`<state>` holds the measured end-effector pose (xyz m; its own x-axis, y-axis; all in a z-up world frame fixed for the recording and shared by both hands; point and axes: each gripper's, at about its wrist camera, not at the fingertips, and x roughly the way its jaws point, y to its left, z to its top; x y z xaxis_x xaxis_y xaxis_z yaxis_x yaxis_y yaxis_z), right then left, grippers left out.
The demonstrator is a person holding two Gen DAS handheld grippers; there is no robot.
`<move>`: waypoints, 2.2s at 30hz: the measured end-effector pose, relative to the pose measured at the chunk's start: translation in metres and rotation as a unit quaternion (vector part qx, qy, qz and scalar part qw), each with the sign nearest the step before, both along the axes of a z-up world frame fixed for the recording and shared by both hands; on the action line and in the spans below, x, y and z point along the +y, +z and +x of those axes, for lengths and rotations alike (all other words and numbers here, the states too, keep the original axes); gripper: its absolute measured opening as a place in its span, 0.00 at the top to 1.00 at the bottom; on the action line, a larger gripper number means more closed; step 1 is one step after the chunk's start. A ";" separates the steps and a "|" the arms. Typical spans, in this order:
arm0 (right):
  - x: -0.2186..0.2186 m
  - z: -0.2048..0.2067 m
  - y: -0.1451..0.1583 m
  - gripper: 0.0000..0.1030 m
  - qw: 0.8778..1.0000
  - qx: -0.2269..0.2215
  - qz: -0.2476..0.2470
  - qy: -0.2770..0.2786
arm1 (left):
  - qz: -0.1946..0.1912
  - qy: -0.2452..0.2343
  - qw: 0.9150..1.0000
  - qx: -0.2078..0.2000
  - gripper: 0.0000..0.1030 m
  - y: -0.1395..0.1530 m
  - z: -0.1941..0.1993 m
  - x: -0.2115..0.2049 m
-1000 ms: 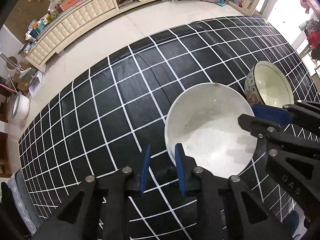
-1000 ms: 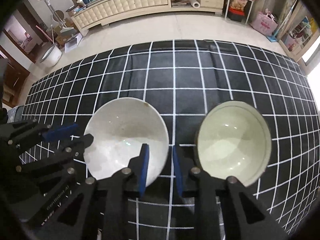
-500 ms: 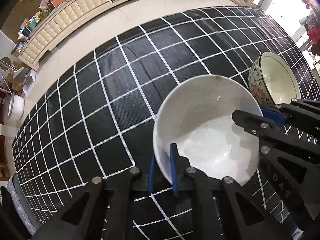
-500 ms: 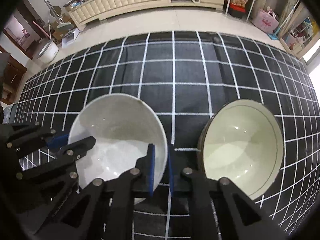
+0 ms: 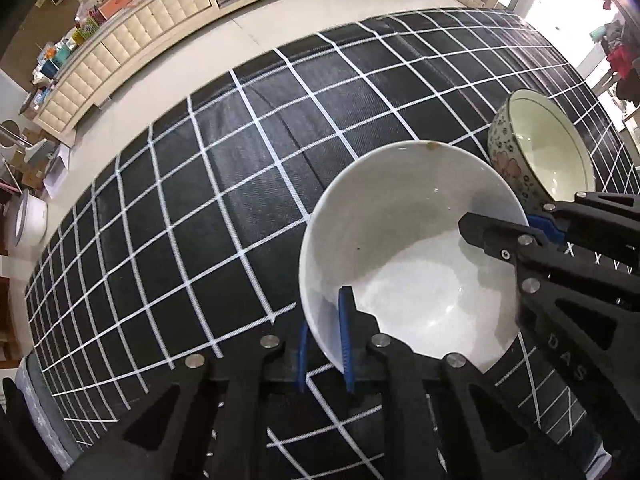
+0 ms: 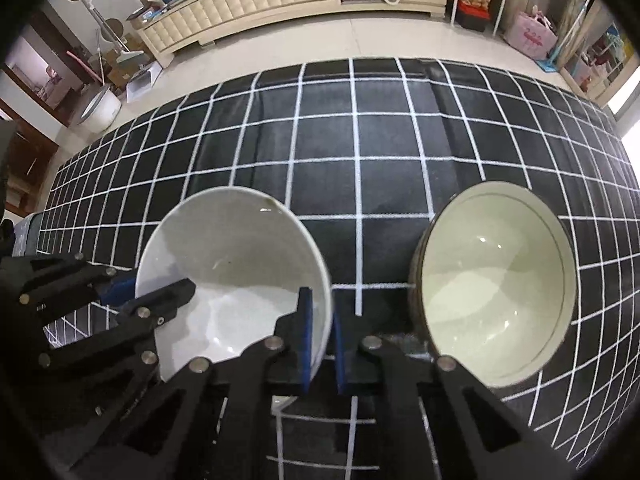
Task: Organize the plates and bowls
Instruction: 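Carry the second white bowl and lower it into the first, opening both grippers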
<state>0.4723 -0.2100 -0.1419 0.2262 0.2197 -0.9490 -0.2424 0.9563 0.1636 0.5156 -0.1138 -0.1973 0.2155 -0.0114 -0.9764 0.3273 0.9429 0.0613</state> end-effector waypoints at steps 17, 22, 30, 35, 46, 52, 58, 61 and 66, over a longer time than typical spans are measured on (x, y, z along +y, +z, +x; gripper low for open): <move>0.033 -0.080 0.072 0.89 0.999 -0.041 0.011 0.029 | -0.012 0.039 0.998 -0.045 0.89 0.088 -0.096 0.041; 0.040 -0.113 0.073 0.89 0.999 -0.038 0.009 0.034 | -0.017 0.045 0.998 -0.042 0.89 0.092 -0.137 0.048; 0.046 -0.150 0.053 0.89 0.999 -0.015 0.003 0.037 | -0.019 0.053 0.998 -0.022 0.89 0.073 -0.181 0.053; 0.049 -0.162 0.037 0.89 0.999 0.002 0.000 0.040 | -0.016 0.057 0.998 -0.012 0.89 0.055 -0.199 0.050; 0.048 -0.178 0.010 0.89 0.998 0.022 -0.005 0.051 | -0.013 0.064 0.998 0.013 0.89 0.024 -0.215 0.051; 0.053 -0.178 0.010 0.89 0.998 0.020 -0.019 0.058 | -0.011 0.064 0.998 0.013 0.89 0.023 -0.214 0.049; 0.059 -0.182 0.010 0.89 0.997 0.014 -0.035 0.066 | 0.013 0.063 0.998 0.010 0.89 0.019 -0.217 0.046; 0.056 -0.179 0.009 0.89 0.998 0.020 -0.026 0.059 | 0.009 0.064 0.998 0.013 0.88 0.020 -0.218 0.047; 0.050 -0.176 0.008 0.89 0.998 0.029 -0.022 0.052 | -0.004 0.068 0.998 0.007 0.83 0.027 -0.220 0.054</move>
